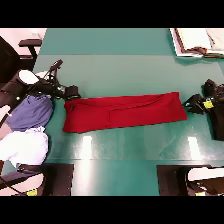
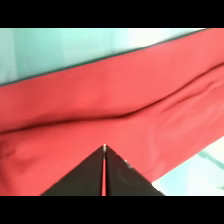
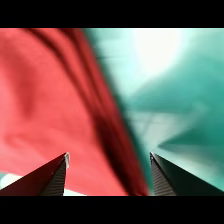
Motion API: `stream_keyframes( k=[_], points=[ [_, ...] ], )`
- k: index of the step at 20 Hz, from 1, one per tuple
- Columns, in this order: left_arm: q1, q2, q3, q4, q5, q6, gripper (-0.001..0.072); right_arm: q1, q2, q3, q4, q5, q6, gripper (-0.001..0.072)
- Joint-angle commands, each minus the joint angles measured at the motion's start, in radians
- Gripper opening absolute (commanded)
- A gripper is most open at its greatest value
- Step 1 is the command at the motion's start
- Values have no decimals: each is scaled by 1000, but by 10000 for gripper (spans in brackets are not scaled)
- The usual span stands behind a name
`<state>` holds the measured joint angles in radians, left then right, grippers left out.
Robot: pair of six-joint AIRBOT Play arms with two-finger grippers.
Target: Fold the shirts.
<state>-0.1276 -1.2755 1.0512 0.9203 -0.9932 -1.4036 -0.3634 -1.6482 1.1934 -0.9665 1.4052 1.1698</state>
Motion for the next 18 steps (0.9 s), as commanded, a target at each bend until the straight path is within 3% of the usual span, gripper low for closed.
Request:
stream_keyframes(
  k=[1, 4, 9, 18],
  points=[
    [-111, -3, 2, -10, 111, -70, 28, 36, -66, -1, 92, -26, -76, 425],
    [-209, -66, 24, -51, 173, -91, 27, 88, -74, 58, 103, 9, -102, 14],
    [-347, -281, 203, -103, 169, -88, 27, 126, 53, 235, 104, 159, -87, 16],
    [-483, -583, 476, -147, 137, -92, 27, 351, 328, 367, 329, 116, 34, 17]
  ],
)
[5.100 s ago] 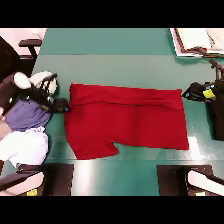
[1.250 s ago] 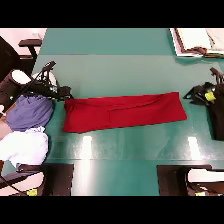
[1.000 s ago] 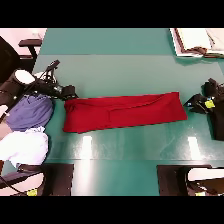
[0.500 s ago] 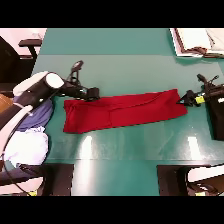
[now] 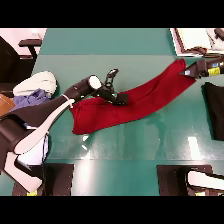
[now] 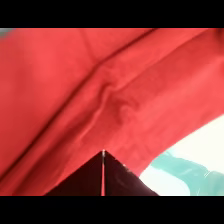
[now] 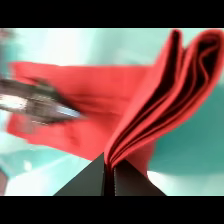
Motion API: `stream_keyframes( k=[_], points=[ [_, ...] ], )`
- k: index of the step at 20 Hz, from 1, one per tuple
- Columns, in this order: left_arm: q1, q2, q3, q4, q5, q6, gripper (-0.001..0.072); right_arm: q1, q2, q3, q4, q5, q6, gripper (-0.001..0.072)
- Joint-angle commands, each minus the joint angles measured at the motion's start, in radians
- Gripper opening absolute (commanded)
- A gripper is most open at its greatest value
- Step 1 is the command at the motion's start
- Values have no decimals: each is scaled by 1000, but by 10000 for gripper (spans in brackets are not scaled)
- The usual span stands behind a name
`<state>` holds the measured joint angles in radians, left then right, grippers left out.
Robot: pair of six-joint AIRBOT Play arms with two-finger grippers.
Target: Fold the shirts.
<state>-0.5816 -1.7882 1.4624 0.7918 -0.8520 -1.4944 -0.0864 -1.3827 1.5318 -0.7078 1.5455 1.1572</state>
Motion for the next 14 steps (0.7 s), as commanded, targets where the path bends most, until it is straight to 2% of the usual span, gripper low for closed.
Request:
stream_keyframes(
  k=[1, 9, 11, 14],
  points=[
    [-33, -82, 76, -21, -4, -1, 27, 108, 72, 39, 71, -25, 54, 16],
    [-16, -93, 107, 43, -80, -50, 27, 348, 72, 97, 114, -103, 77, 16],
    [31, -47, 141, 77, -150, -43, 27, 398, 72, 97, 114, -118, 77, 17],
    [149, 112, 148, 227, -225, -43, 28, 505, 58, 97, 116, -166, 77, 17]
  ],
)
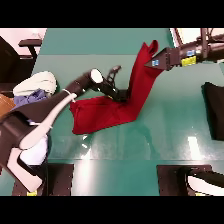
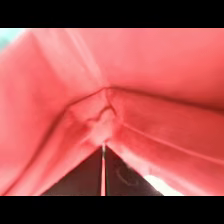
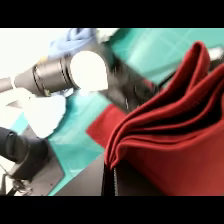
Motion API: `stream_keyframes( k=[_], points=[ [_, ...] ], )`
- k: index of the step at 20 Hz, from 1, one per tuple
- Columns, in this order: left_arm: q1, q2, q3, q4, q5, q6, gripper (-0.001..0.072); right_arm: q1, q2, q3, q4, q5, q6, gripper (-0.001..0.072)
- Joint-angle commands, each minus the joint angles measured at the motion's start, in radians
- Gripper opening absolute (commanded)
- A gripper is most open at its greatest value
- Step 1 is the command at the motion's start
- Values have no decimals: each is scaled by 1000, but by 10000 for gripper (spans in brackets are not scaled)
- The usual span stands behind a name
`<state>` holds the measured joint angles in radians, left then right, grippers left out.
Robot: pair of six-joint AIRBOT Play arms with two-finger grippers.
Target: Fold the shirts.
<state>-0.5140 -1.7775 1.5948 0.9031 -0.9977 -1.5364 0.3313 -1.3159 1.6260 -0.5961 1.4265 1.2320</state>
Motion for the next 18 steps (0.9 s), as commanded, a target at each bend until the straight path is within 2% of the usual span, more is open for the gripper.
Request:
stream_keyframes(
  k=[1, 5, 6, 8, 9, 10, 12, 16, 18],
  points=[
    [130, 163, 15, 162, -106, -1, 28, 142, -24, 2, 3, -76, 2, 16],
    [338, 427, 15, 274, -152, -1, 28, 403, -153, 2, 2, -233, -5, 18],
    [377, 478, 15, 291, -151, -1, 29, 464, -195, 2, 3, -277, -21, 46],
    [437, 562, 15, 322, -156, -1, 28, 568, -273, 2, 2, -375, -92, 467],
    [458, 592, 15, 328, -158, -1, 28, 594, -304, 3, 0, -396, -95, 600],
    [474, 612, 15, 328, -164, -1, 28, 598, -323, 3, -8, -388, -92, 592],
    [491, 636, 14, 330, -190, 0, 28, 552, -331, -2, -65, -318, -60, 522],
    [490, 641, 14, 333, -259, 26, 28, 336, -219, -195, -108, -275, -38, 522],
    [490, 641, 12, 333, -274, 26, 28, 200, -147, -343, -195, -283, 37, 522]
  ],
)
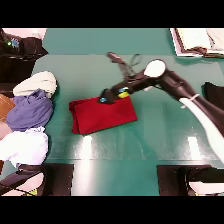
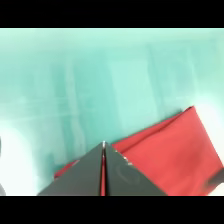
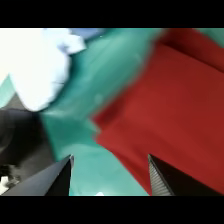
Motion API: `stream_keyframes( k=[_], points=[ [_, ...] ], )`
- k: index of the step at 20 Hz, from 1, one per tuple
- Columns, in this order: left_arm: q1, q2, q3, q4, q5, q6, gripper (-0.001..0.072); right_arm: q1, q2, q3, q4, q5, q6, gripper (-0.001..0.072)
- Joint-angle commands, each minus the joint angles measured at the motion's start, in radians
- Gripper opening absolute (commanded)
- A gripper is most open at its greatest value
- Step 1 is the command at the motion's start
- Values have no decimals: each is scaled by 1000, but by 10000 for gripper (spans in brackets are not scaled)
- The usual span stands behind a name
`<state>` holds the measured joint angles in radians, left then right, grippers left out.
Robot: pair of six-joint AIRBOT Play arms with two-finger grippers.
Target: Fold the shirts.
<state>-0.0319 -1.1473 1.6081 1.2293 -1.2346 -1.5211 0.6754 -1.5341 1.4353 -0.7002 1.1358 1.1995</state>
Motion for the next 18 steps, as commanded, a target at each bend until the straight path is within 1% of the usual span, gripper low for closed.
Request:
stream_keyframes(
  k=[1, 2, 3, 6, 9, 12, 14, 15, 17, 18],
  points=[
    [8, 11, -1, 0, -38, 11, 28, -211, 96, -220, -127, 6, 93, 523],
    [8, 11, -1, -7, -37, 11, 28, -280, 109, -282, -137, 0, 103, 534],
    [8, 11, -1, -8, -37, 11, 28, -336, 105, -323, -129, 0, 104, 592],
    [8, 11, -1, -9, -37, 11, 28, -421, 40, -378, -73, -6, 103, 600],
    [8, 11, -1, -9, -37, 11, 28, -391, -67, -322, -17, 0, 100, 595],
    [8, 11, -1, -7, -37, 15, 28, -300, -189, -214, 32, 9, 99, 593],
    [8, 11, -1, -7, -37, 30, 28, -233, -267, -133, 79, 39, 86, 589],
    [8, 11, -1, -7, -37, 30, 28, -203, -300, -94, 95, 59, 69, 502],
    [8, 11, -1, -10, -40, 29, 28, -153, -351, -17, 103, 88, 55, 245],
    [8, 11, -1, -18, -39, 29, 27, -136, -367, 19, 104, 94, 45, 81]
  ],
)
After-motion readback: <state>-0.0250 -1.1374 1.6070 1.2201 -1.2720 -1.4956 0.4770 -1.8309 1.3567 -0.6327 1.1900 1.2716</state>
